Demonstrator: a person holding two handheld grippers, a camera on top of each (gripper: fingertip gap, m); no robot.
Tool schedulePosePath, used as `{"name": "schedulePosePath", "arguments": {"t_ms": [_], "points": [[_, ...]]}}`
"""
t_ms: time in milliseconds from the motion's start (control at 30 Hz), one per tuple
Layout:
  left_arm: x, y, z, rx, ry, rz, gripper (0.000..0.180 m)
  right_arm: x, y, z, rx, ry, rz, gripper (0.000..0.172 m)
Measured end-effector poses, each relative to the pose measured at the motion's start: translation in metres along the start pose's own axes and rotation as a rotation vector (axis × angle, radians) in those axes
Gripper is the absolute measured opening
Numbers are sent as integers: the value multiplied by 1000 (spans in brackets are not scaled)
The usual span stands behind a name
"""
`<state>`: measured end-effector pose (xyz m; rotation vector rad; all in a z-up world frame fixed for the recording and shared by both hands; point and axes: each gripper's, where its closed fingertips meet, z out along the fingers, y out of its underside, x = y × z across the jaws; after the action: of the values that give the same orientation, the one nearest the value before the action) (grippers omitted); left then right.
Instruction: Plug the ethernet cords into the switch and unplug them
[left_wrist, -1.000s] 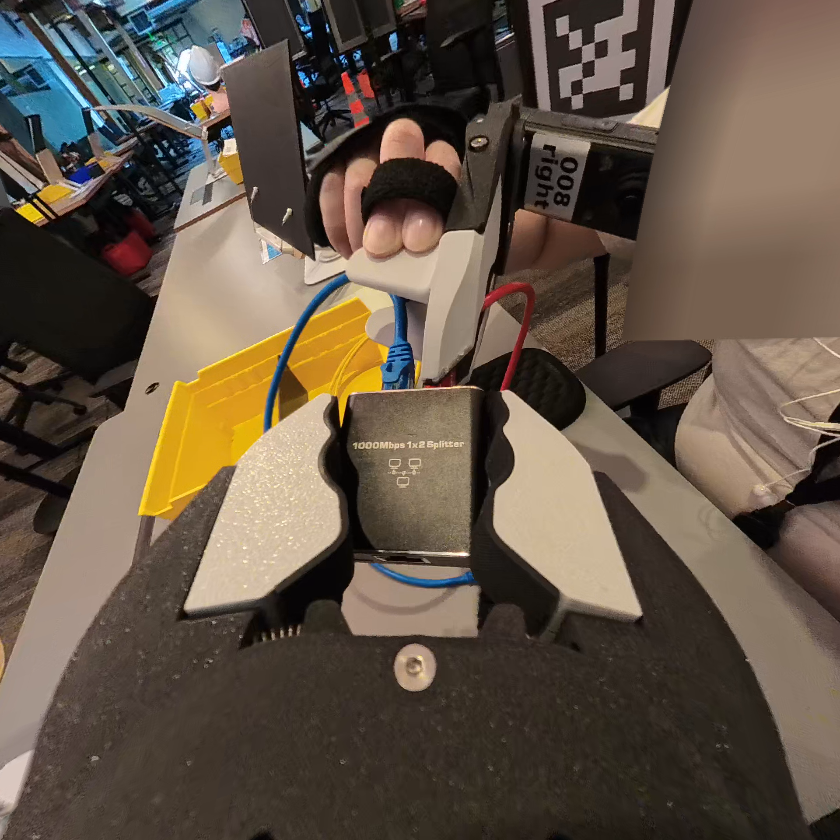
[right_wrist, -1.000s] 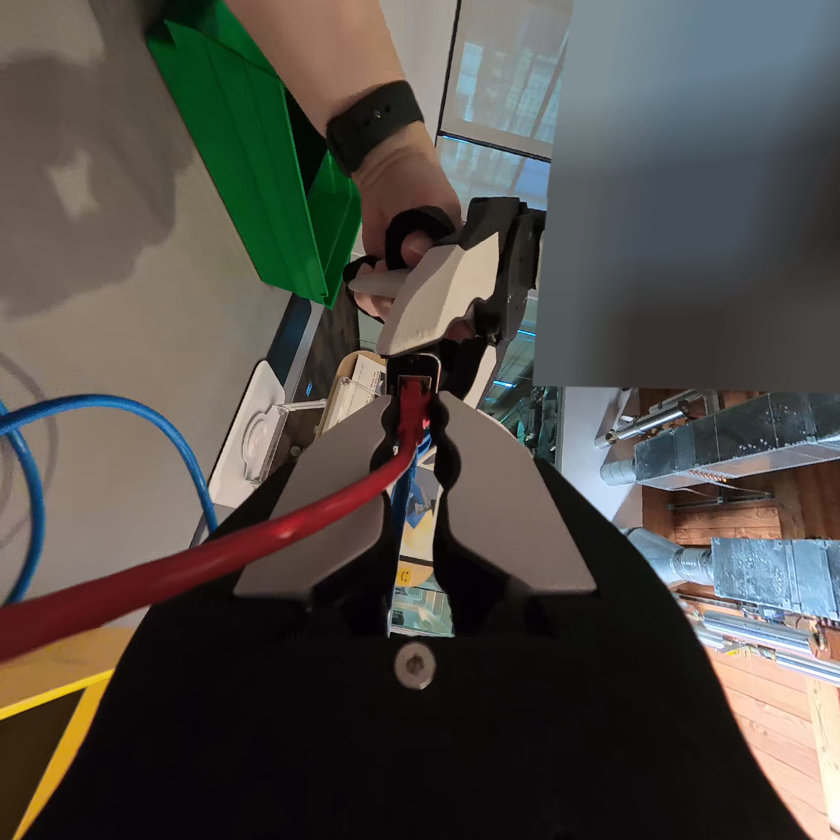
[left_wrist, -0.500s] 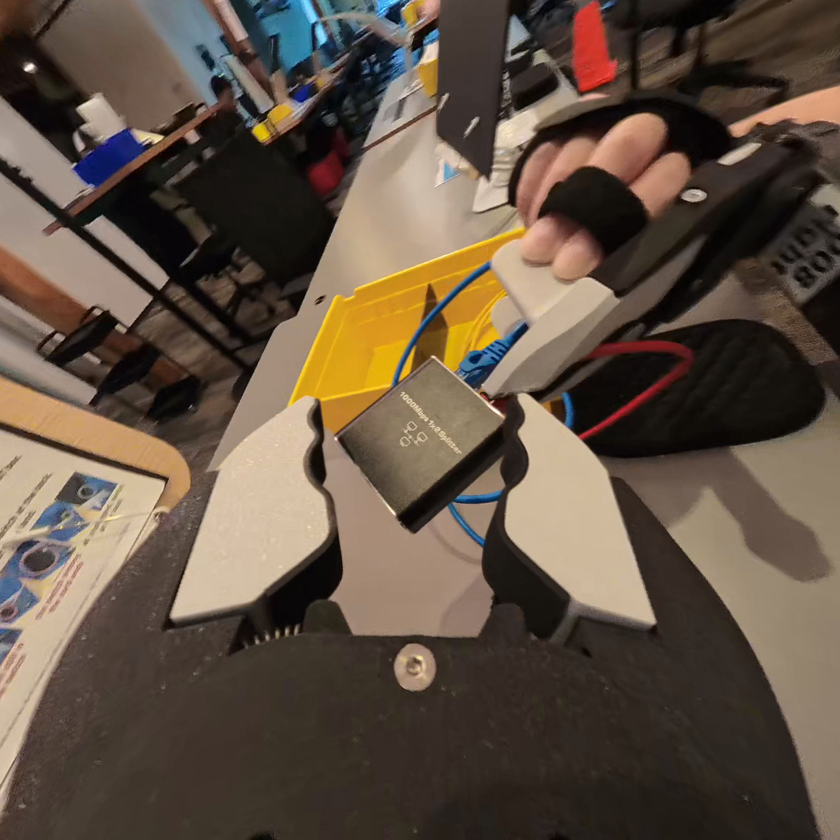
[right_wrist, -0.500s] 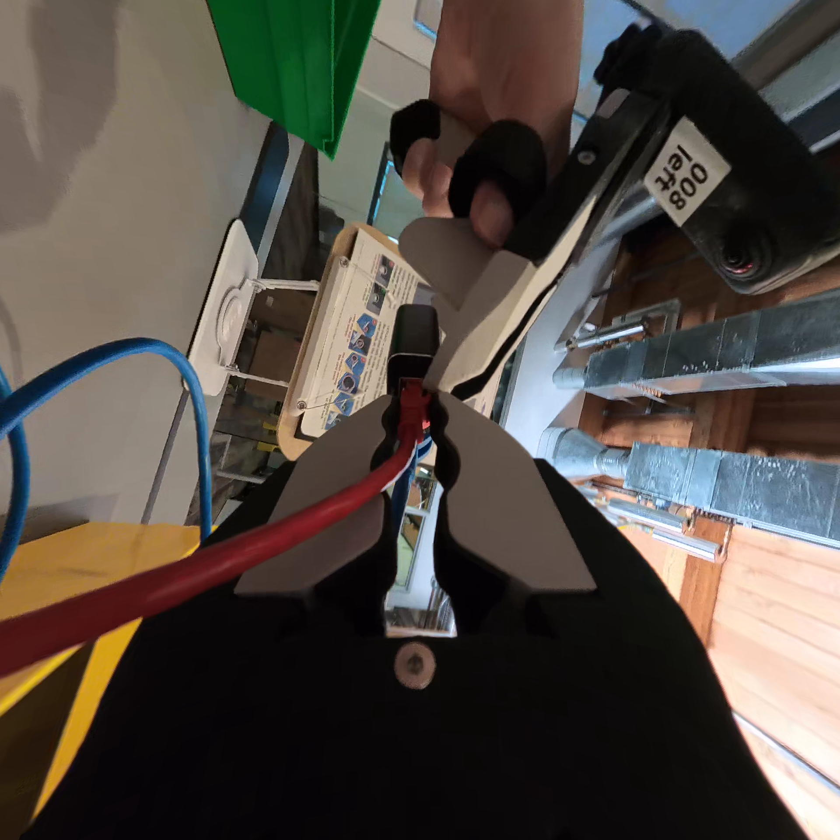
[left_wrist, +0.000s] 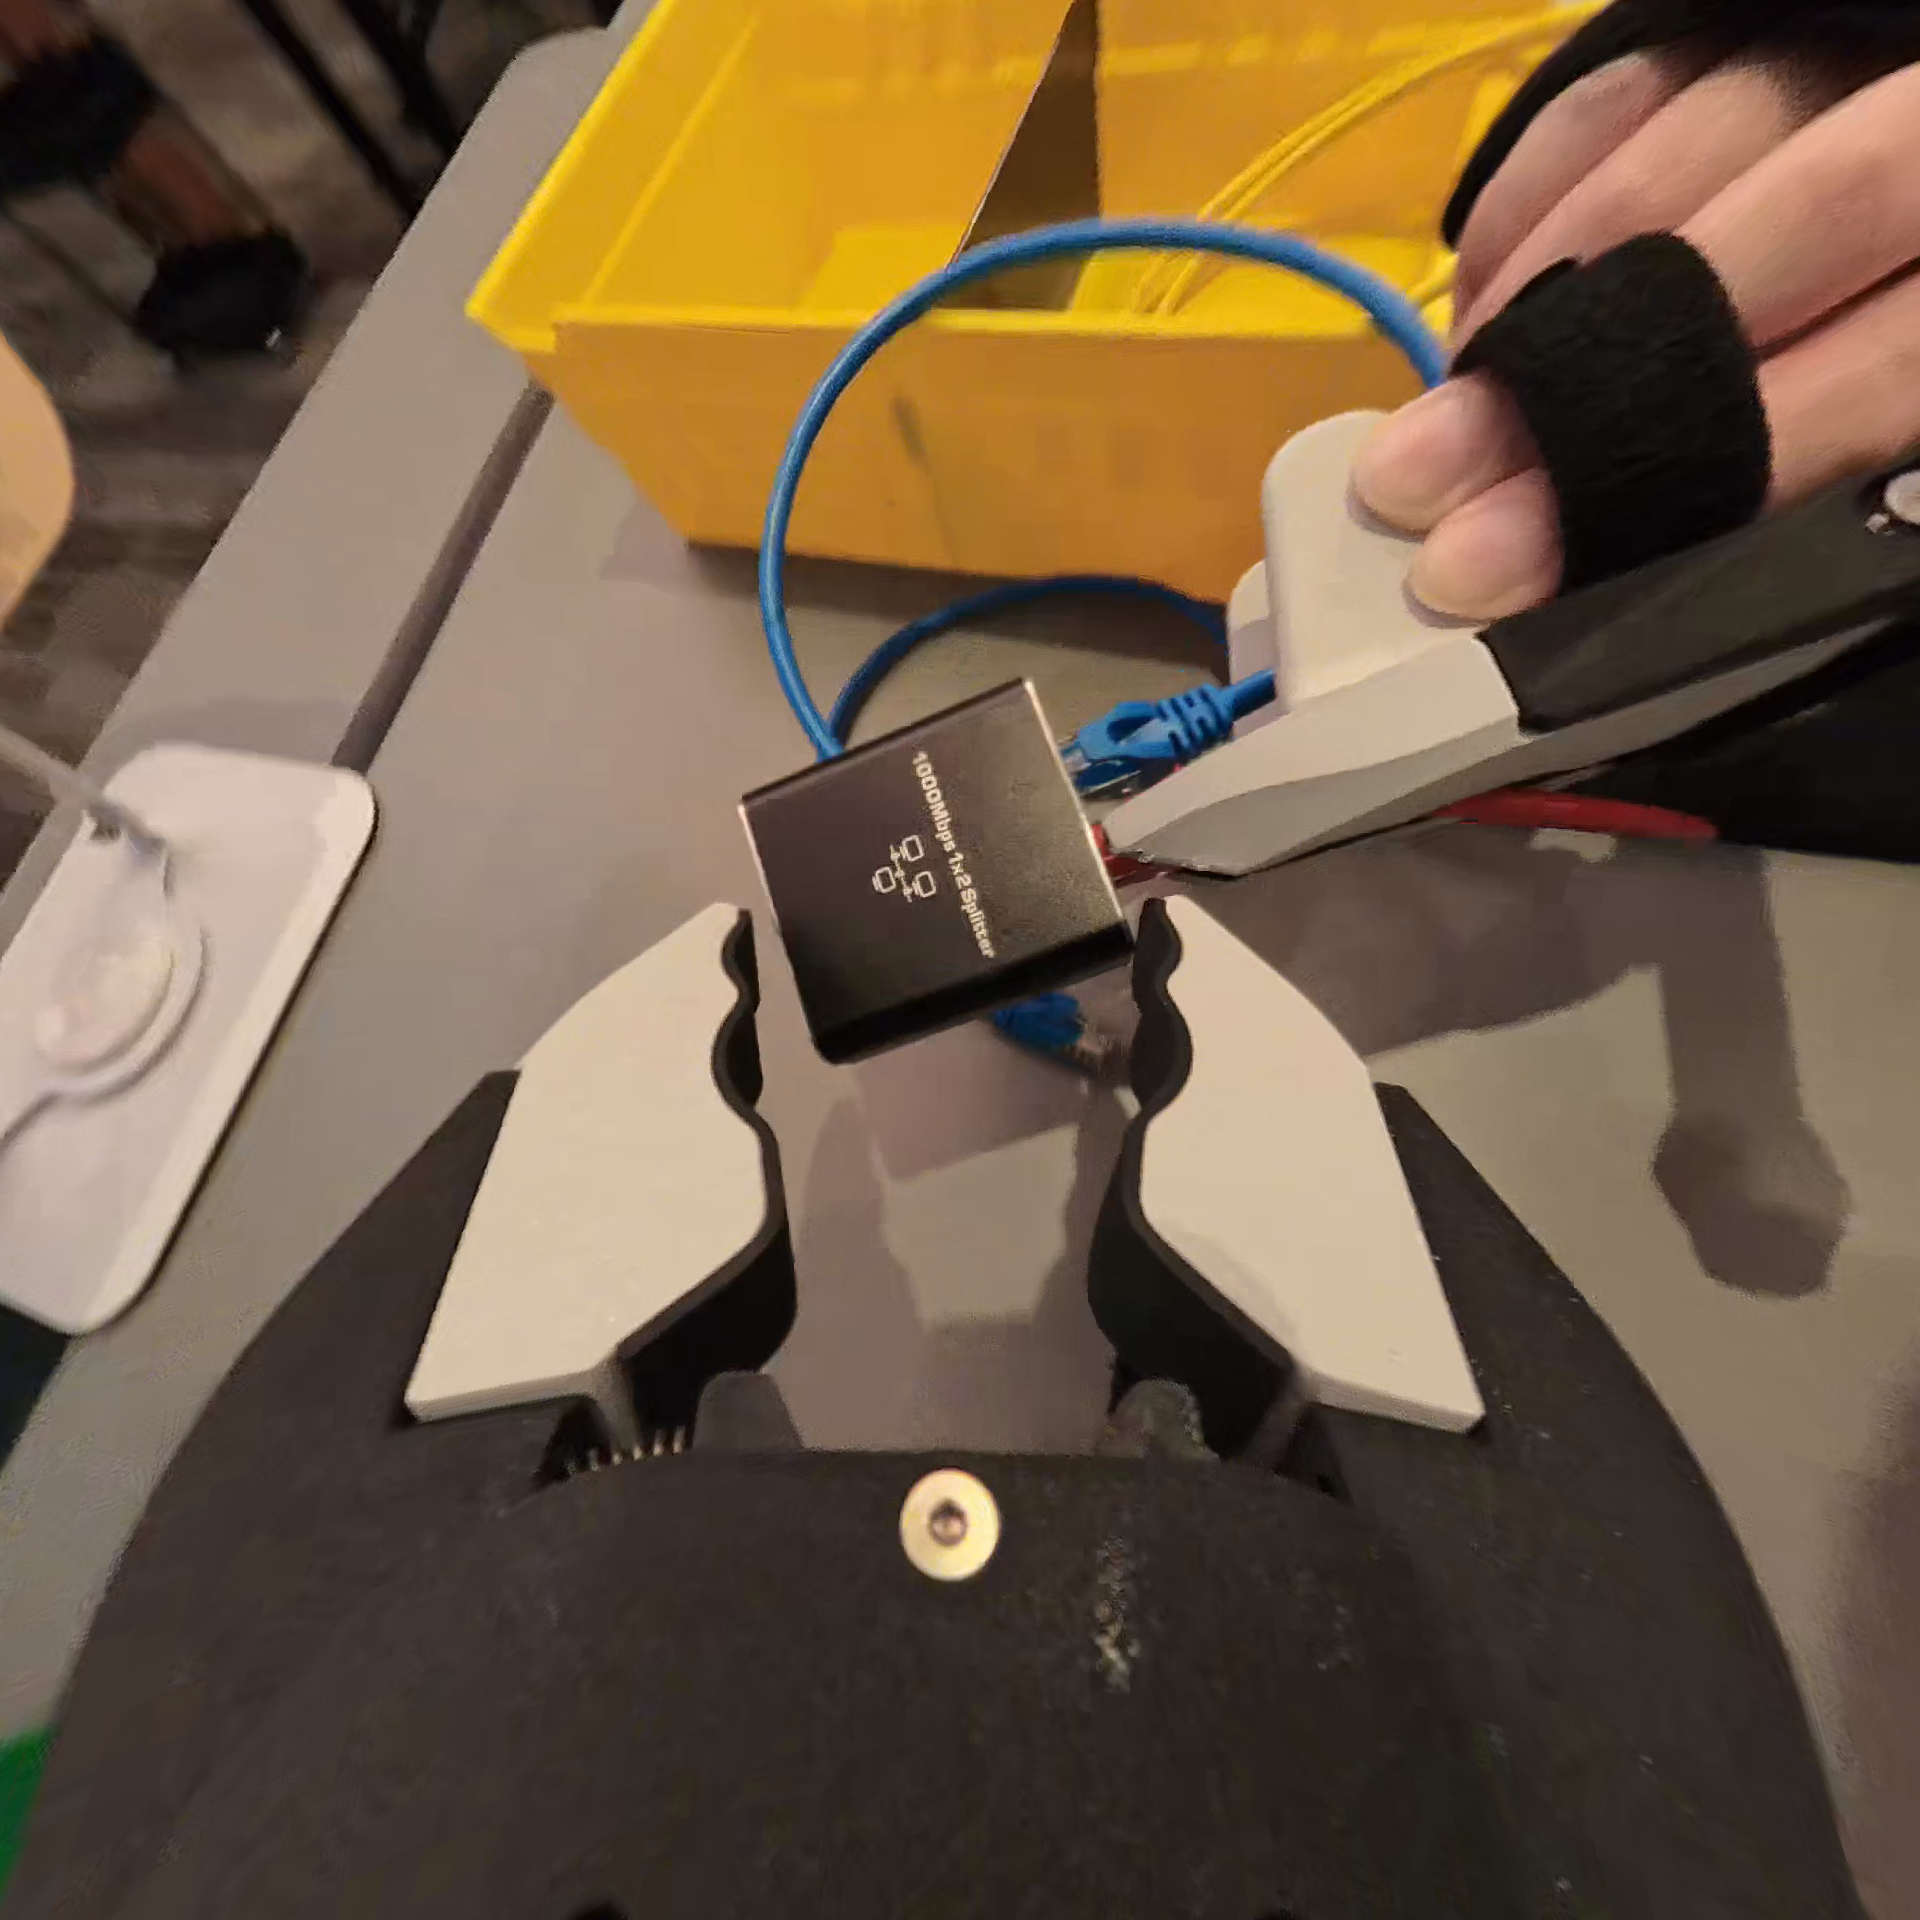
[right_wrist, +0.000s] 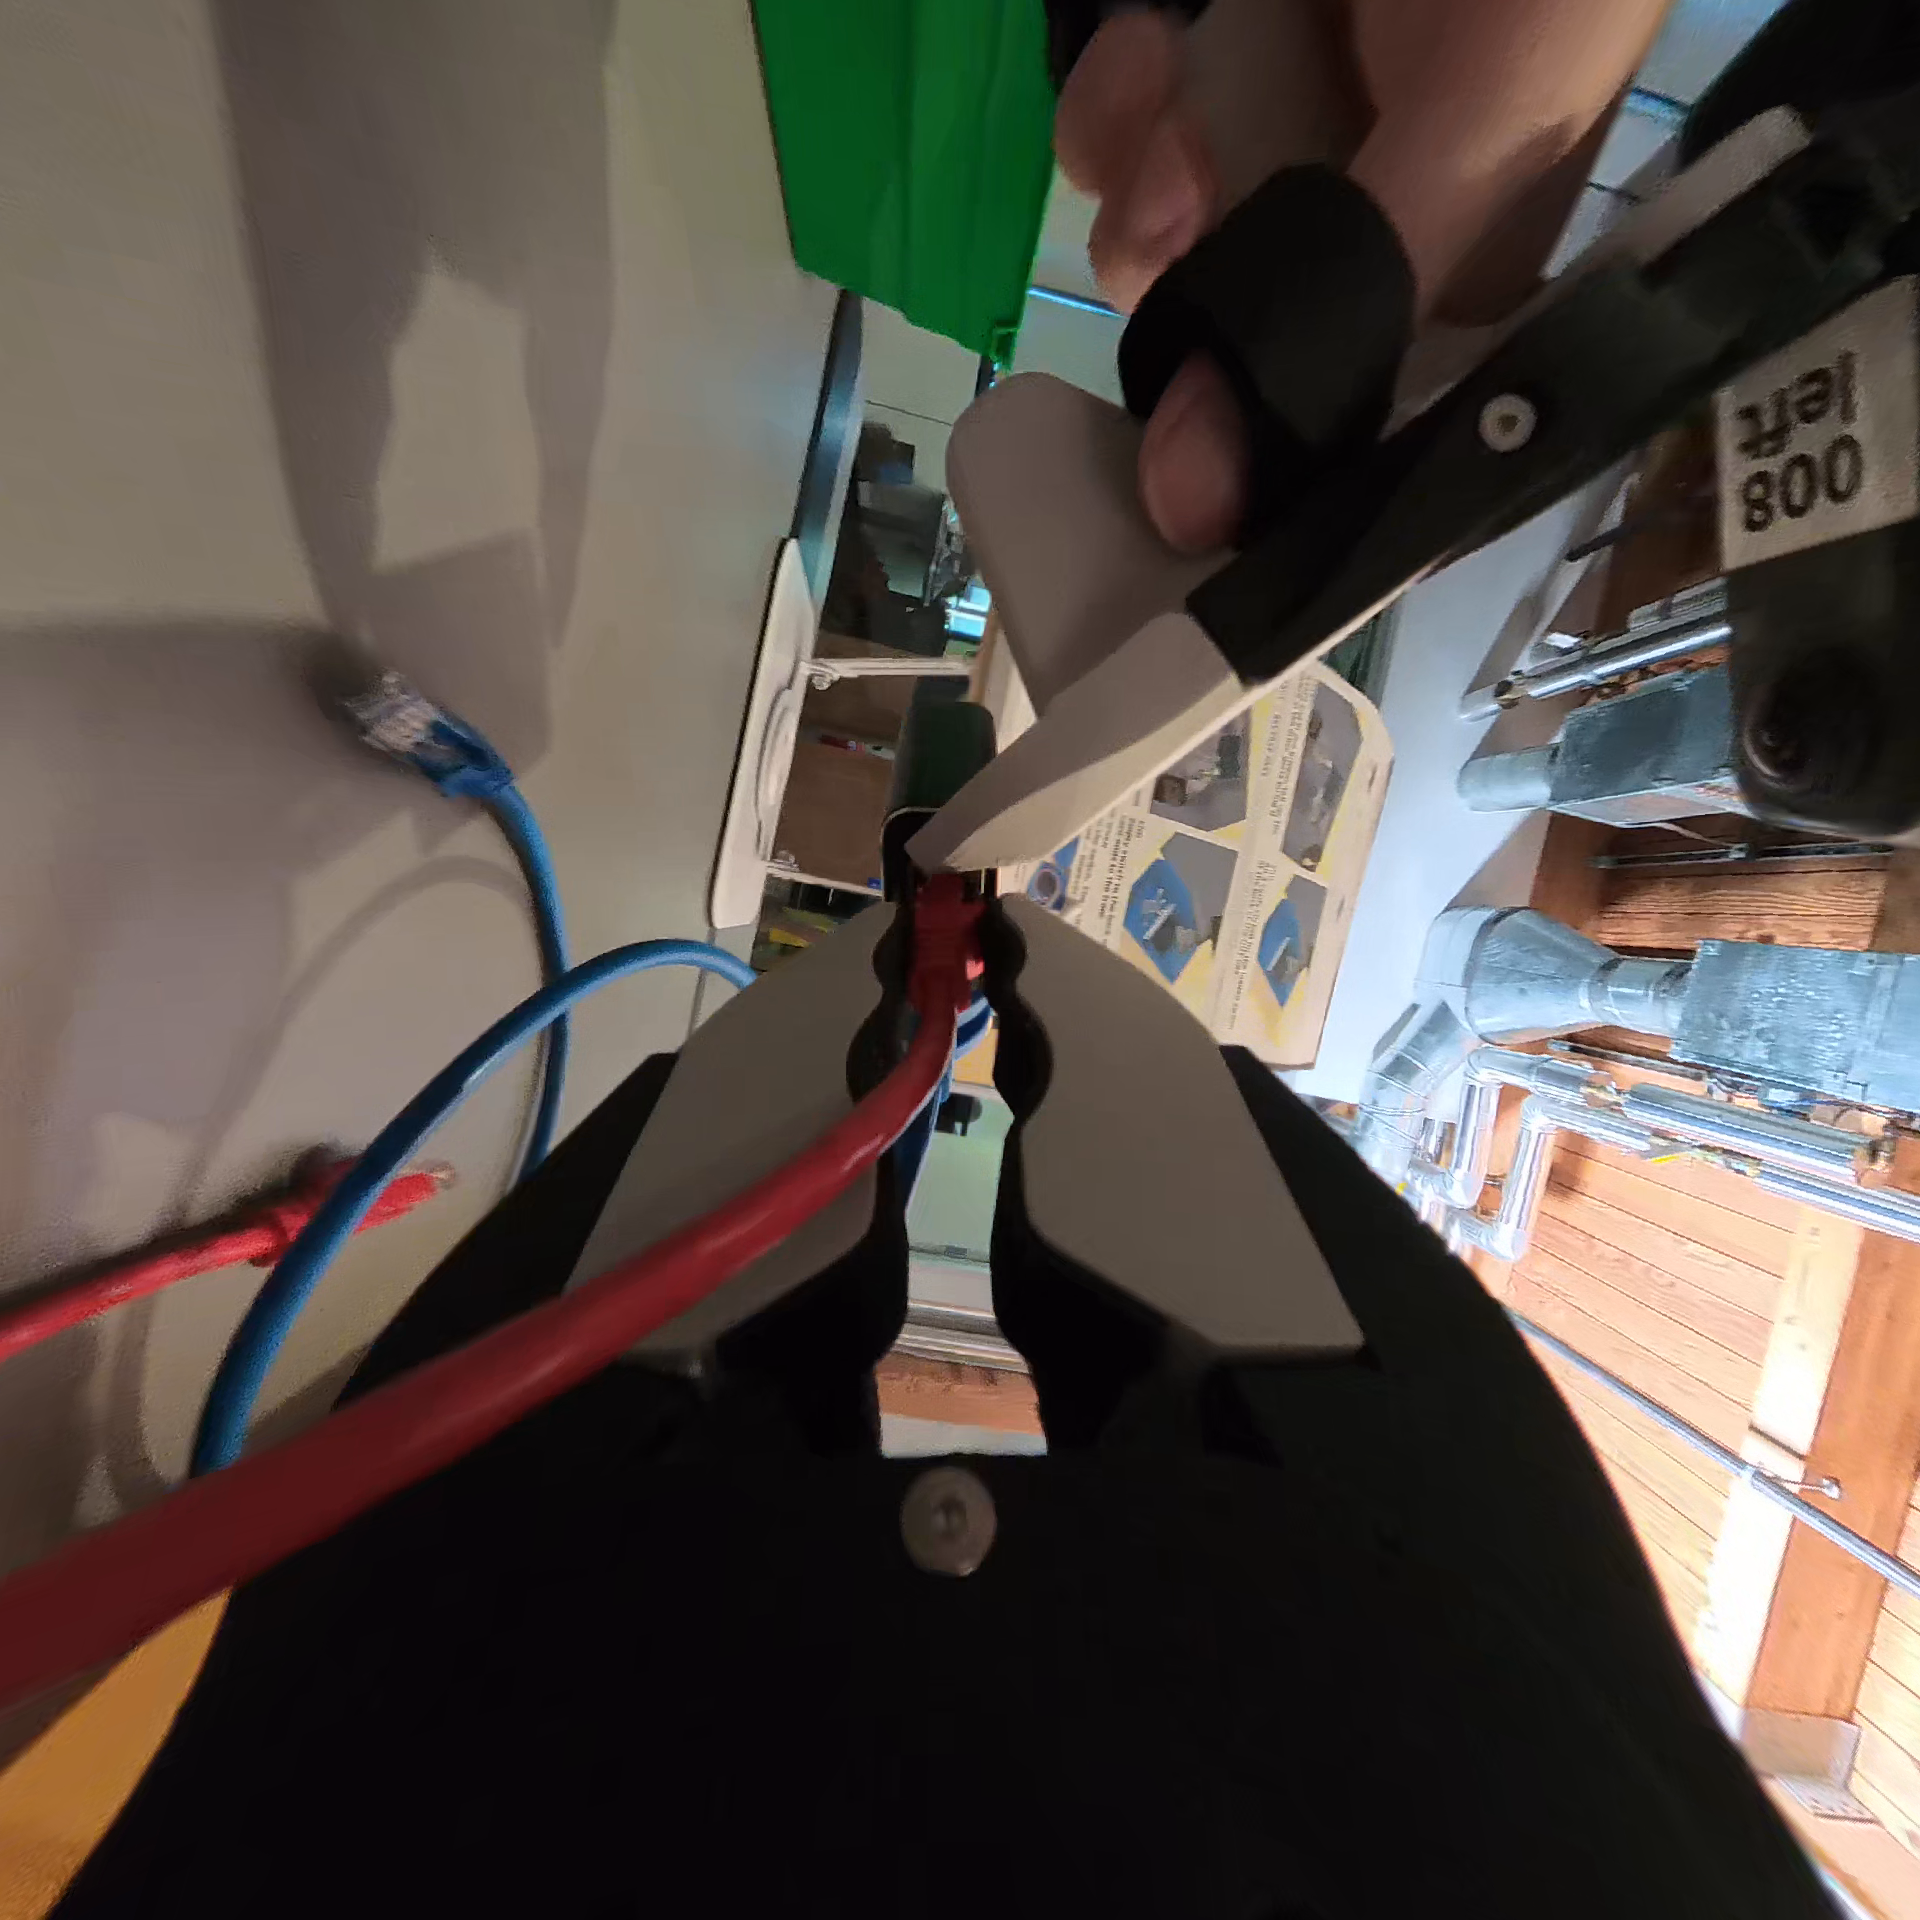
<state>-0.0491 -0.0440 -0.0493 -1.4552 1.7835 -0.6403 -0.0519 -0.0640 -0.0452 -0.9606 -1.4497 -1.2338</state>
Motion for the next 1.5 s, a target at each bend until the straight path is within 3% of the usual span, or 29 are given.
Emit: {"name": "schedulePosePath", "arguments": {"t_ms": [133,300,433,567,700,1167,1333,1500], "points": [[3,21,8,-53,-72,-98,63,-16,-6,4,-15,-64,9,14],[14,55,15,-140,13,-268,64,-35,-28,5,41,-133,-56,14],[16,72,12,-79,43,-464,65,-40,-38,15,86,-144,-90,14],[4,86,17,-118,-39,-522,64,-51,-37,30,65,-163,-110,14],[1,90,23,-78,-25,-630,64,-57,-34,34,81,-215,-36,14],[-2,97,29,-58,19,-650,63,-65,-36,38,47,-252,7,13],[3,98,31,-69,35,-590,63,-71,-37,32,58,-261,70,14],[5,90,17,-38,34,-405,54,-63,-26,27,46,-265,178,13]]}}
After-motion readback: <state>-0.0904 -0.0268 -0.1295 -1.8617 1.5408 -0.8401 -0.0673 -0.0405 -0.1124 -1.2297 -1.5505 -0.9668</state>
